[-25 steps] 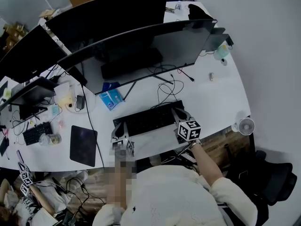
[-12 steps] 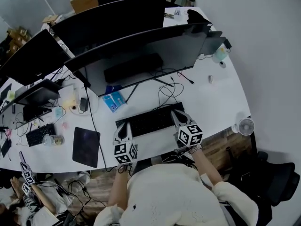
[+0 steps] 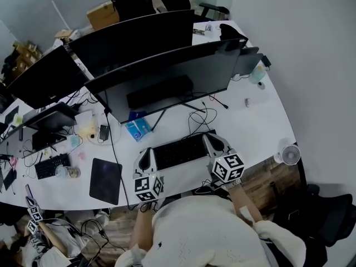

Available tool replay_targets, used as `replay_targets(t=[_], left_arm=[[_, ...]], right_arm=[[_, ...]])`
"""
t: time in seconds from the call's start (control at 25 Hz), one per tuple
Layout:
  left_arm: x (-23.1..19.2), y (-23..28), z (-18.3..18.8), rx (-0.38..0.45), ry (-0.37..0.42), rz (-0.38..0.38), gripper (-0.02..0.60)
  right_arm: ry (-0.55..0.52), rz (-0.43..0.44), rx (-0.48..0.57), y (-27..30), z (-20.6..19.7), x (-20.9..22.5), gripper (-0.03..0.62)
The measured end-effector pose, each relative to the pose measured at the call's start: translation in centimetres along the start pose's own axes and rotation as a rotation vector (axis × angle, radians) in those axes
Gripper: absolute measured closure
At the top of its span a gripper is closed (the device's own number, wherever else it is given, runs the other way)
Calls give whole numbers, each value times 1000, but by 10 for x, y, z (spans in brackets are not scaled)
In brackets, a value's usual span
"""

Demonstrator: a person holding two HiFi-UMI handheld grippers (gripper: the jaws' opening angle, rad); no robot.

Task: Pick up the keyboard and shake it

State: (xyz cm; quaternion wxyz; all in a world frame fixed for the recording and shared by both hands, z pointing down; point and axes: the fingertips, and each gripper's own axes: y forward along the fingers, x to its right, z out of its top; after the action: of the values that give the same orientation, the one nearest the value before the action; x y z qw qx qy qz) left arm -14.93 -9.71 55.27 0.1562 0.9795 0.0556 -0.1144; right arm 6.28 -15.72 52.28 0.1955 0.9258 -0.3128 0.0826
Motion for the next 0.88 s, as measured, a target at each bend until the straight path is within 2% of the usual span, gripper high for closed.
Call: replay_targets(t=[0.32, 0.48, 0.68, 0.88], left_arm=[[12, -23, 64, 127, 39, -4, 566], [17, -33, 90, 182, 51, -11, 568], [15, -43, 109, 211, 83, 11, 566], [14, -50, 117, 232, 80, 30, 566]], right_arm=[[-18, 17, 71, -18, 50, -22, 594], [-62, 39, 109, -27, 70, -37, 594], [-92, 62, 155, -33, 93, -50, 594], [-102, 88, 194, -36, 110, -60, 594]])
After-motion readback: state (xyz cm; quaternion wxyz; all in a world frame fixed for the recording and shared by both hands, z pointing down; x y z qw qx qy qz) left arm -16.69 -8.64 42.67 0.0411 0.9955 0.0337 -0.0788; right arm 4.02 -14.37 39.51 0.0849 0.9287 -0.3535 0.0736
